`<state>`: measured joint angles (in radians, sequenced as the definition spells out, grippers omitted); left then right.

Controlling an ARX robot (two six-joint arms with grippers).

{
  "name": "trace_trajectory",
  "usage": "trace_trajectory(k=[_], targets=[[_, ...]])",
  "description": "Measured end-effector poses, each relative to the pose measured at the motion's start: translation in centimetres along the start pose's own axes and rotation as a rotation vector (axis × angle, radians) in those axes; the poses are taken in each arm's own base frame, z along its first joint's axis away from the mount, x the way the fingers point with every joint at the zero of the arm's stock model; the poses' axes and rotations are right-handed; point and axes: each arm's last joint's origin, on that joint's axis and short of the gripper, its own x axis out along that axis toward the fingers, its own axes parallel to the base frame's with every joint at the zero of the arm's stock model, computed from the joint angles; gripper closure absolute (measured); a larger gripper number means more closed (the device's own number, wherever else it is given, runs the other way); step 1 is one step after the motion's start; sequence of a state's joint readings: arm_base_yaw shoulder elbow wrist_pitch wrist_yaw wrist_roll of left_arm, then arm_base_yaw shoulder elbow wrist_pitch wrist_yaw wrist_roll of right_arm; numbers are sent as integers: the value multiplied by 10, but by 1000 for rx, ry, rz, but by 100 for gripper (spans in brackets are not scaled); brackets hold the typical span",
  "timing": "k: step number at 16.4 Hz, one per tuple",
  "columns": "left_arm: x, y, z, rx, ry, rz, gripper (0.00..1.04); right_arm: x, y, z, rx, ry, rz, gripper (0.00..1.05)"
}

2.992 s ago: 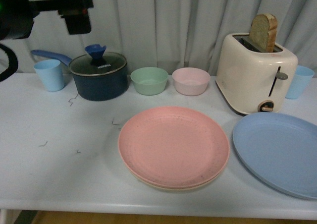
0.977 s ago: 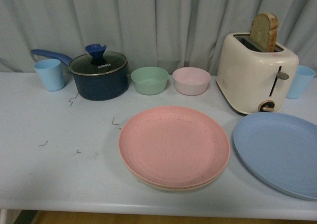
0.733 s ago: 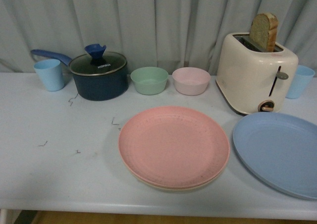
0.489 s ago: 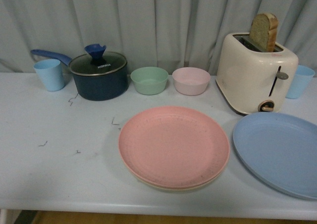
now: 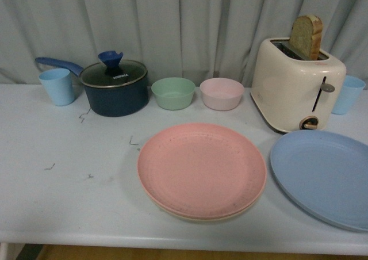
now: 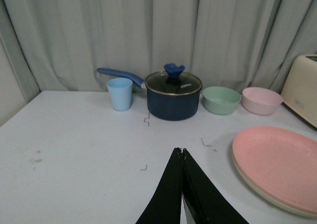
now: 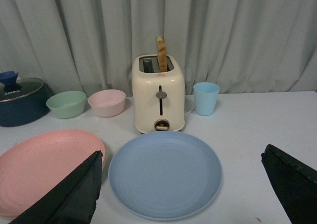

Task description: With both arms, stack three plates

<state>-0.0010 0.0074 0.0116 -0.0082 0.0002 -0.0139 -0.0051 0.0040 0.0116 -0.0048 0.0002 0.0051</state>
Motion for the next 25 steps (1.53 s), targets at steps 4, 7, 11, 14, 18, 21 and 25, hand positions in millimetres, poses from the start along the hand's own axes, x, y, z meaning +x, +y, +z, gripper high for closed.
trace_trajectory(k=[4,7,11,14,18,21,25], targets=[[0,0,0,0,-5,0,58,16,-6,6,27,409,-31,6],[0,0,0,0,-5,0,22,72,-26,34,21,461,-97,6],[0,0,0,0,-5,0,7,156,-59,18,35,628,-136,6],[0,0,0,0,-5,0,7,171,-64,14,38,639,-144,6],[0,0,0,0,-5,0,7,210,-76,-12,57,714,-141,6],[0,0,0,0,-5,0,7,239,-84,-46,87,797,-135,6],[0,0,0,0,-5,0,7,260,-89,-83,108,860,-160,6]])
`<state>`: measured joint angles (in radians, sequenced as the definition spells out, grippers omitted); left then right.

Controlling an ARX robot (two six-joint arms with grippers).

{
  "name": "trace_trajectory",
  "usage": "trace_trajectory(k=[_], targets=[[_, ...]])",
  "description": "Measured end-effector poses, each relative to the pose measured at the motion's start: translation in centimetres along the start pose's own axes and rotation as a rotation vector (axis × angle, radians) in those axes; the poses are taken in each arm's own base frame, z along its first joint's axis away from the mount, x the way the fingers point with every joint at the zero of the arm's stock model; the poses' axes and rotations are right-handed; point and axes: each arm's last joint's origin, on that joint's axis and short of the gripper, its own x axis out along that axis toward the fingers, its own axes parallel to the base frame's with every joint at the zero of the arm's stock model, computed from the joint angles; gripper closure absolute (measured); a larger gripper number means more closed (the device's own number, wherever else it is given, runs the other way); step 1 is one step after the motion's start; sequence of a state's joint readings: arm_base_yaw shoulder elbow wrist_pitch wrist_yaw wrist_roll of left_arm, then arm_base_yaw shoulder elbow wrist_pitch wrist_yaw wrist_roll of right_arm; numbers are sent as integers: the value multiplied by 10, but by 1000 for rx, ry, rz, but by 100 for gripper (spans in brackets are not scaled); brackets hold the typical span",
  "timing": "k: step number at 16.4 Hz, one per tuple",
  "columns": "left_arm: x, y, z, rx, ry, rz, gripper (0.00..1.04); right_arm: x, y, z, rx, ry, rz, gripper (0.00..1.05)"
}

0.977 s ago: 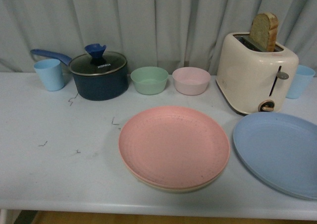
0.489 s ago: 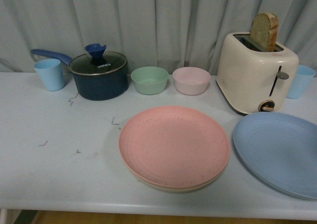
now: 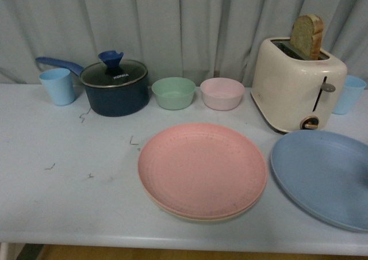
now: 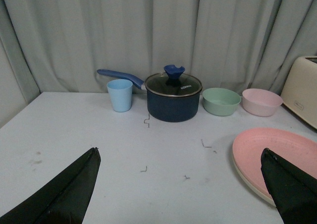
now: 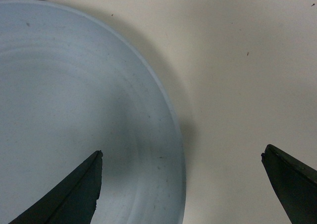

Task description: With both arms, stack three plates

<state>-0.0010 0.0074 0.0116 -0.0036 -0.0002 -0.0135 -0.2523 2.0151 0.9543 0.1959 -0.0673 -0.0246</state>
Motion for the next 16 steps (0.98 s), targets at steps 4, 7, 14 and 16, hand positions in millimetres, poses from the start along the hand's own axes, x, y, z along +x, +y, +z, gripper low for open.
trace_trajectory(k=[4,7,14,16], targets=[[0,0,0,0,0,0,7,18,5,1,26,19,-22,22],[0,0,0,0,0,0,7,28,9,-8,41,59,-32,56],[0,0,0,0,0,0,7,-16,-14,-6,106,9,32,102],[0,0,0,0,0,0,7,-47,-25,-9,122,12,61,102]])
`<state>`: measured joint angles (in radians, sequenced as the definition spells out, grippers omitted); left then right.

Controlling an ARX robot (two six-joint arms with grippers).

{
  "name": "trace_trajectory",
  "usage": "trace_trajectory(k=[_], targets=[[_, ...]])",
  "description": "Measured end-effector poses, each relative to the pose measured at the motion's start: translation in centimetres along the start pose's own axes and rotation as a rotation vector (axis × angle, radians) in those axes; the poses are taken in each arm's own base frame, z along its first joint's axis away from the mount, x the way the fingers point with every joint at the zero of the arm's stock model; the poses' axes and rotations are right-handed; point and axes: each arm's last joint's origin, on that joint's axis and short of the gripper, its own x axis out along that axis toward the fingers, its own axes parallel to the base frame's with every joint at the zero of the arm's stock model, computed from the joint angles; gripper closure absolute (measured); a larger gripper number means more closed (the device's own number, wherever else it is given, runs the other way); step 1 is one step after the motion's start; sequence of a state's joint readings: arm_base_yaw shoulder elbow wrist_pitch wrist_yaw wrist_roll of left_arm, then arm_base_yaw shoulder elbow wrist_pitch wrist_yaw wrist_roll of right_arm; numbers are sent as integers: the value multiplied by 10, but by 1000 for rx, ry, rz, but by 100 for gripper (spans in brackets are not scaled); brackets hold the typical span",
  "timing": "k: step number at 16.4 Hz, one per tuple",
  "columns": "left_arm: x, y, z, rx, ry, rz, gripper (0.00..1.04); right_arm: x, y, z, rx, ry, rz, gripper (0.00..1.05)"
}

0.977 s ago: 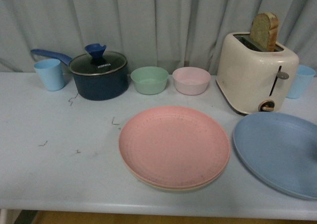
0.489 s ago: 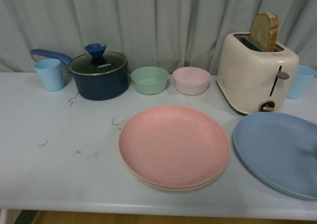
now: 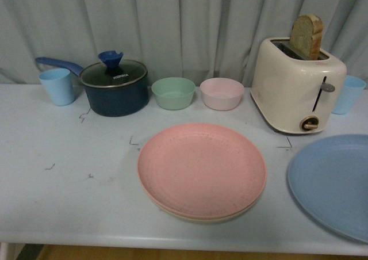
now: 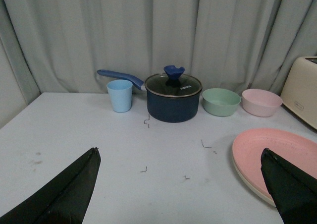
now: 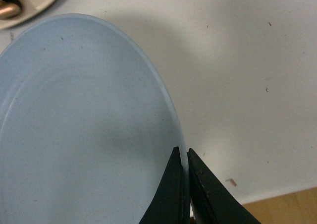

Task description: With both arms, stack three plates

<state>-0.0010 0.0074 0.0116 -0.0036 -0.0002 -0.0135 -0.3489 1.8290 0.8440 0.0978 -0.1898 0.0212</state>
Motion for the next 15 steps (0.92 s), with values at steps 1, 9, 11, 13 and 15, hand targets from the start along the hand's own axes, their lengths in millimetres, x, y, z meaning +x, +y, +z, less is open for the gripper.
trace_trajectory(k=[1,9,11,13,15], targets=[[0,0,0,0,0,0,7,-16,2,4,-3,-15,28,102],[0,0,0,0,0,0,7,-43,124,28,-76,-110,355,102],[0,0,0,0,0,0,7,-22,152,23,-69,-64,379,102],[0,0,0,0,0,0,7,-3,167,13,-48,-20,367,102],[0,0,0,0,0,0,7,9,177,8,-32,-15,363,102]])
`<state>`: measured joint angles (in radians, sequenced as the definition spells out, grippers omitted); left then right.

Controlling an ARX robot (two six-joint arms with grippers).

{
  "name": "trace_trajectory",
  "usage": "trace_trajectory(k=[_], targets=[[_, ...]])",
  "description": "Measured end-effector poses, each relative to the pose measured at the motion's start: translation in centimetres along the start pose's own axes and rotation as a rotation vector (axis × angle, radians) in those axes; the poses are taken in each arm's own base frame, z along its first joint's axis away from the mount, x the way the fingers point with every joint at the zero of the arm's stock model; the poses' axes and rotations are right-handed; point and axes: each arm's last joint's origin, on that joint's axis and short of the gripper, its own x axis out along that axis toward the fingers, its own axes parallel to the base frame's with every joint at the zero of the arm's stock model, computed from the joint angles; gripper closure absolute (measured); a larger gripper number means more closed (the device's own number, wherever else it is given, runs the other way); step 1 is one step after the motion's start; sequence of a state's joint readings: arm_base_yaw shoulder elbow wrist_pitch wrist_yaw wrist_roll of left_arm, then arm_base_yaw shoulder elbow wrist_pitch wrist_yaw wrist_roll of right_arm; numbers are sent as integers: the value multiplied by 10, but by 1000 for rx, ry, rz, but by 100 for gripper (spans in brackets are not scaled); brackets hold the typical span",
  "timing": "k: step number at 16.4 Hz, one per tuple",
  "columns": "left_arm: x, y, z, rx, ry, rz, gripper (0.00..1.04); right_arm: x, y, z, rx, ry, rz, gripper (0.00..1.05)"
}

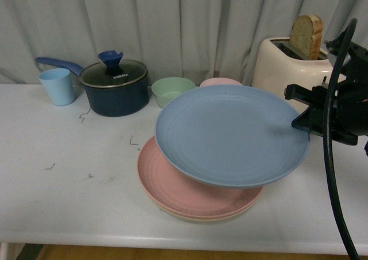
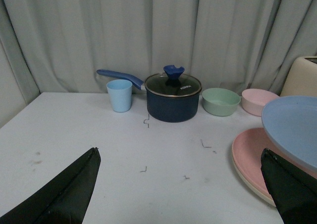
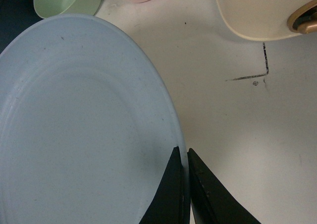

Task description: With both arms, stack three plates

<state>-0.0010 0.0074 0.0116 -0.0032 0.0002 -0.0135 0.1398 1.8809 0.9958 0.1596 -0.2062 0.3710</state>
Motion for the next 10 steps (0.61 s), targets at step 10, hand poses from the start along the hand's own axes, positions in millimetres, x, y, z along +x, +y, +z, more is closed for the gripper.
trace_trajectory(k=[10], targets=[[0,0,0,0,0,0,7,47,17,-23,36,82,-58,102]])
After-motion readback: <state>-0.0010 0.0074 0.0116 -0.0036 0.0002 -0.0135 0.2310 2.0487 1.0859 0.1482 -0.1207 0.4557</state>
